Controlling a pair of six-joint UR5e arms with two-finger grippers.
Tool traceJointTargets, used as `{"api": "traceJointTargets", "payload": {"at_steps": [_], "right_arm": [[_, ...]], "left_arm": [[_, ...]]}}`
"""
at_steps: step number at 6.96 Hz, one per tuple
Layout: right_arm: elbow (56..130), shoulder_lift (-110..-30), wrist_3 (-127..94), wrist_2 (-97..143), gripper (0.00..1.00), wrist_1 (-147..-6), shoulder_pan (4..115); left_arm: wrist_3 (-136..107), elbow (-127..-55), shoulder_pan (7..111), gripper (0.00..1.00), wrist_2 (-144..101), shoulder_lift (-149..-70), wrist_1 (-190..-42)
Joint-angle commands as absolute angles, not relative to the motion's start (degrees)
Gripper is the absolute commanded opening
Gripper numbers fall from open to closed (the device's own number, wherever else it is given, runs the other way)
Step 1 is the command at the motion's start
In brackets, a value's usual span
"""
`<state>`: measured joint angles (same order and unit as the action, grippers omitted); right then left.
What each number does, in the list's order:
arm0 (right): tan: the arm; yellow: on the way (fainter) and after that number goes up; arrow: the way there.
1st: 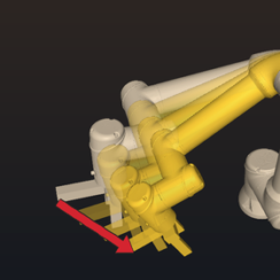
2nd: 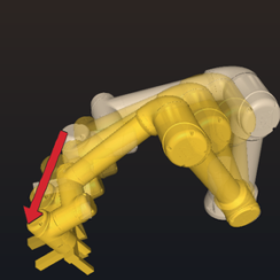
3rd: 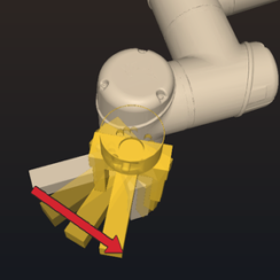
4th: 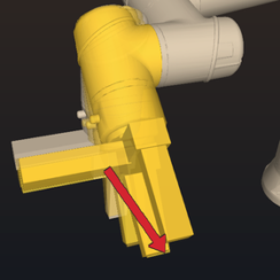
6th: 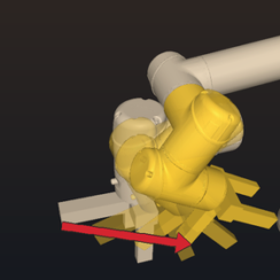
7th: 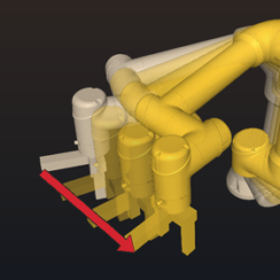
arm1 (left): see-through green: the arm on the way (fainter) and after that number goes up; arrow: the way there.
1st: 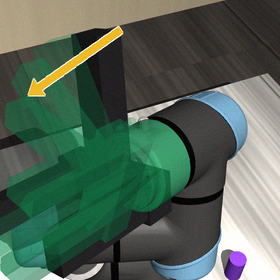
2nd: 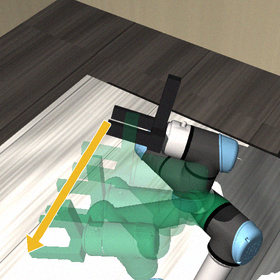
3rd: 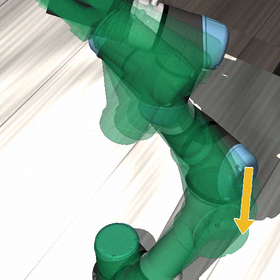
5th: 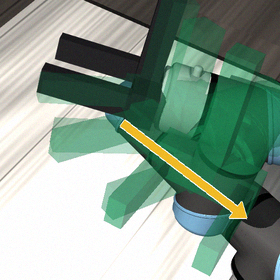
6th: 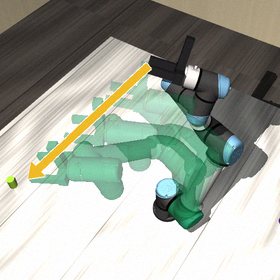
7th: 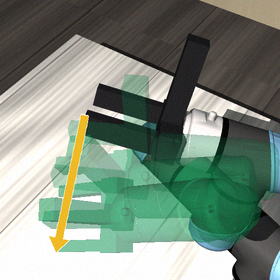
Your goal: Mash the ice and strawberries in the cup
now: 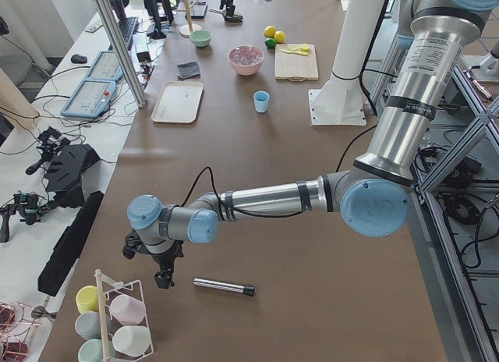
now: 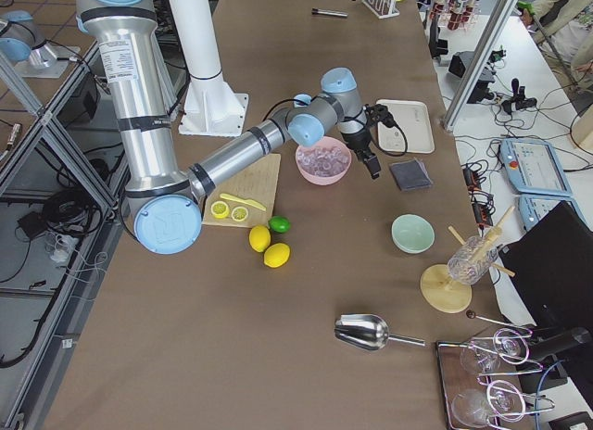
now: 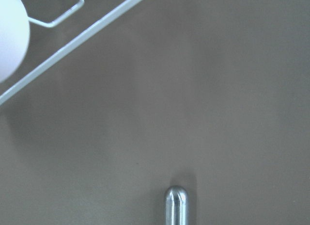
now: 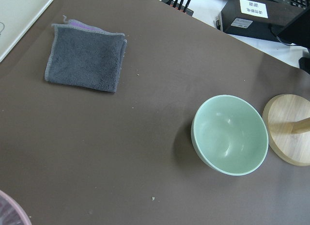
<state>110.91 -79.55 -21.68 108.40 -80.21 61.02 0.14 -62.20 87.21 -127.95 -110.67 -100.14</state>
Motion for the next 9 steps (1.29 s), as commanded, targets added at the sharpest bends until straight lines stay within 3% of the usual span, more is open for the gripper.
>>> {"api": "traceJointTargets", "payload": {"at_steps": [1,5,9], "right_arm": [[109.26,-78.67,-18.21,110.72,1.0,-85.04,65.19],[94.43,-77.16,-6.71,125.22,1.0,-85.17,80.74],[93.16,-79.45,-5.54,128.05,1.0,-85.16,83.22]], "left_arm": [[-0.87,-66.08,89.73,0.98,-128.06,-115.2,-96.16],[-7.55,-69.52,89.91,0.98,-130.68,-122.07,-96.5],[-17.38,-72.07,83.25,0.98,-130.26,-122.78,-97.56]]}}
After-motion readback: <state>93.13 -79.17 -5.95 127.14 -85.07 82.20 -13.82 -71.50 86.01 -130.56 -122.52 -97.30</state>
